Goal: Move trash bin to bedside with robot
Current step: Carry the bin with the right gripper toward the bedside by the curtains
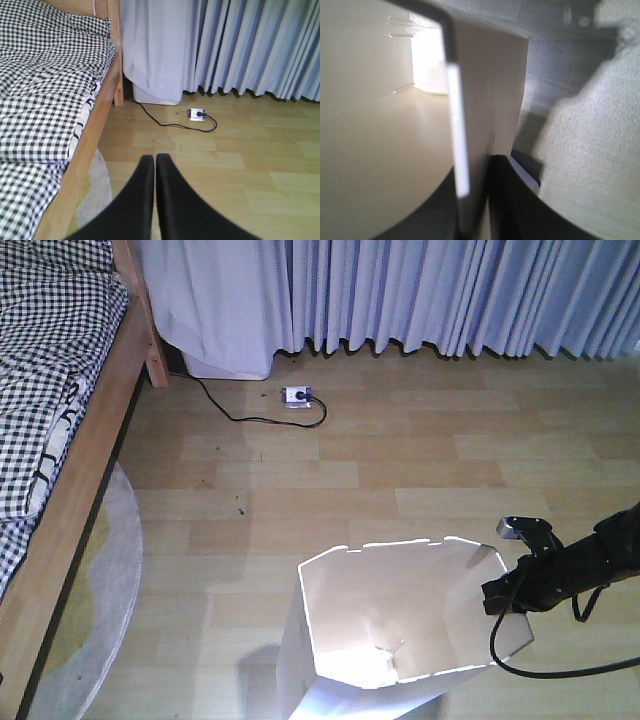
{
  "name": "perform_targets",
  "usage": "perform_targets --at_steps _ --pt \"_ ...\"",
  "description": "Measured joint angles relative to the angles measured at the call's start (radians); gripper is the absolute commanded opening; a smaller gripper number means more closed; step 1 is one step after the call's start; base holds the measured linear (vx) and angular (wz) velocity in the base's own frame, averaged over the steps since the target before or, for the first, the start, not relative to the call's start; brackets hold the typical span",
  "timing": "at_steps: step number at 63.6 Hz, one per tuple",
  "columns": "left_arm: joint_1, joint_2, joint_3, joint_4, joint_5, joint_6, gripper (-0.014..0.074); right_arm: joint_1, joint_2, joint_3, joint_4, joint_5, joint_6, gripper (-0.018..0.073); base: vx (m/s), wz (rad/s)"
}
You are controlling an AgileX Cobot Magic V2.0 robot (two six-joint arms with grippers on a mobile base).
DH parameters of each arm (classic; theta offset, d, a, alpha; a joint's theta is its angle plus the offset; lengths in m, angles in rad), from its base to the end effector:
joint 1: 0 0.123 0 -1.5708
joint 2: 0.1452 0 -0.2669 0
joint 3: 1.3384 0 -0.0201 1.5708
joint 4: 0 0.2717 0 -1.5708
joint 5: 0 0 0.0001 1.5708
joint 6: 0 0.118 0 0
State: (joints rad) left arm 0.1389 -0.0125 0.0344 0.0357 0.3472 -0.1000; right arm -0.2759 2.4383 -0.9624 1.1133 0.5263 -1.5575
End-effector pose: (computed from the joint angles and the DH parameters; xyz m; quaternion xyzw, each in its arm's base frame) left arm 0.1172 0.0178 0.1632 -0.0856 0.7948 0.0266 0.6003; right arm 0.2917 -0.0272 -0.1043 -0.1028 0.9668 0.2269 0.0570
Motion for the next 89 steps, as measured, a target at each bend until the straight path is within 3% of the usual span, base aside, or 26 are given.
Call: perform_targets --at_steps 89 --pt "0.0 0.0 0.0 0.0 0.0 0.0 -0.0006 0.0 0.0 0.0 -0.001 0.0 0.0 -0.0005 0.28 0.0"
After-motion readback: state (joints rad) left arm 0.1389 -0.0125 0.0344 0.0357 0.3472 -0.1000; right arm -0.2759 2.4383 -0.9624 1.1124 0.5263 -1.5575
